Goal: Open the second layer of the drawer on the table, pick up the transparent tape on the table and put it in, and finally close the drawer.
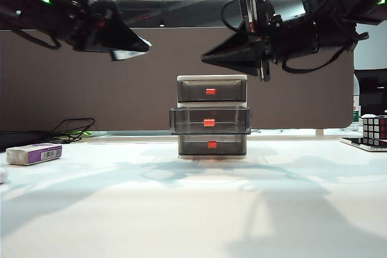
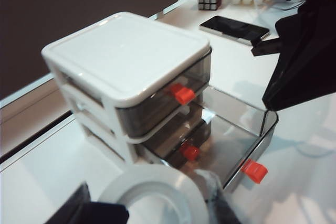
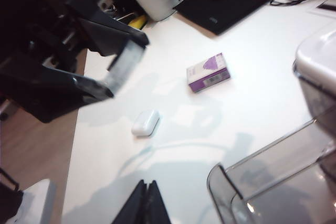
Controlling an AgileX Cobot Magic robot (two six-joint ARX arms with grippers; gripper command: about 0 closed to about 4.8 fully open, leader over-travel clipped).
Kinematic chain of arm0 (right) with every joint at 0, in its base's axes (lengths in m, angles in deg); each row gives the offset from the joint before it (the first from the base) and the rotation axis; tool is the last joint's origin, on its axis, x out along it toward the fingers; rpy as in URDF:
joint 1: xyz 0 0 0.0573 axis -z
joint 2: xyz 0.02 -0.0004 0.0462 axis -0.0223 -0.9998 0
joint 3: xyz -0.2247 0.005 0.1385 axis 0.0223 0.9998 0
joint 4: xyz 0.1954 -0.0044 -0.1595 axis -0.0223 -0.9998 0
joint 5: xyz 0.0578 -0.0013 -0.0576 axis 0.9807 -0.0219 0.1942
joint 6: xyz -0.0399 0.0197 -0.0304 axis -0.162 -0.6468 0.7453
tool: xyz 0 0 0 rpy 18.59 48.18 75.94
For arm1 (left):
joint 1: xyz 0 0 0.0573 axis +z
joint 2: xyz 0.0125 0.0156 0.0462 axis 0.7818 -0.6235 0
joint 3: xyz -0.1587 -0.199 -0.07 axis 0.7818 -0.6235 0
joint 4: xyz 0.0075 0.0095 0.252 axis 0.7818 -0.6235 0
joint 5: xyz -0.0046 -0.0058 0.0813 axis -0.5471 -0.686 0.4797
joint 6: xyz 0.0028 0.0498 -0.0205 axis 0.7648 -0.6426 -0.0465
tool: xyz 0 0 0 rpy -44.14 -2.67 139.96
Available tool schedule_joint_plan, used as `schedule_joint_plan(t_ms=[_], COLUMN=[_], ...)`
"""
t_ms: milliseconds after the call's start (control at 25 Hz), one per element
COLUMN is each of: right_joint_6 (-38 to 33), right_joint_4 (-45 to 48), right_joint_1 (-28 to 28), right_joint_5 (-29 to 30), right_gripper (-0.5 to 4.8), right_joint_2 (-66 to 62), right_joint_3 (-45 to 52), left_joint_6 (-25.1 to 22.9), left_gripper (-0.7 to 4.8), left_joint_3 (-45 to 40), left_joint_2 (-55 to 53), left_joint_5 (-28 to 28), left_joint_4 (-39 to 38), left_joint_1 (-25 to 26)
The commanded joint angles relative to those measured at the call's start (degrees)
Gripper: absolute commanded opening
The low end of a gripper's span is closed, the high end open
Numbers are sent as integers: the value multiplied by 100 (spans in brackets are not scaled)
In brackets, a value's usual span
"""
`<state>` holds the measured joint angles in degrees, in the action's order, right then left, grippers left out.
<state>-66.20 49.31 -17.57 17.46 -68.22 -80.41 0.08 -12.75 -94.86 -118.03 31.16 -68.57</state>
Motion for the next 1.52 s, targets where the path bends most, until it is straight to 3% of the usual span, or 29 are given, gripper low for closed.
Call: schedule_joint_plan(t_ms=[40, 320, 640, 680, 800, 960, 1120, 1320, 1400, 1440, 1519], right_joint_6=[20, 13, 17, 17, 22, 39, 85, 103, 131, 125, 125], right_joint_4=[170, 297, 188, 192, 203, 203, 201, 203, 278, 407, 470], right_joint_1=[-11, 31, 42, 42, 42, 39, 42, 42, 42, 42, 42], right_joint_5=[-184, -302, -286, -286, -299, -297, -297, -304, -481, -640, -841], right_gripper=[-5, -5, -5, -5, -5, -5, -5, -5, -5, -5, -5], right_joint_2=[142, 361, 378, 378, 378, 378, 376, 376, 376, 376, 374], right_joint_3=[-28, -42, -39, -39, -39, -39, -39, -39, -42, -44, -181], left_joint_6=[11, -48, -48, -50, -48, -48, -48, -22, -4, -7, -20], left_gripper=[81, 81, 97, 108, 250, 253, 377, 375, 302, 214, 141], left_joint_3=[369, 1344, 1836, 1836, 1836, 1836, 1836, 1836, 1836, 1836, 1836], left_joint_2=[-459, -1823, -2518, -2518, -2518, -2518, -2518, -2505, -2339, -2142, -1722], left_joint_5=[-361, -35, 190, 195, 192, 190, 192, 181, 166, 166, 168], left_joint_4=[-11, 52, 46, 42, 146, 149, 173, 168, -44, -334, -1121], left_joint_1=[-101, -1038, -1320, -1320, -1320, -1320, -1320, -1320, -1320, -1320, -1318])
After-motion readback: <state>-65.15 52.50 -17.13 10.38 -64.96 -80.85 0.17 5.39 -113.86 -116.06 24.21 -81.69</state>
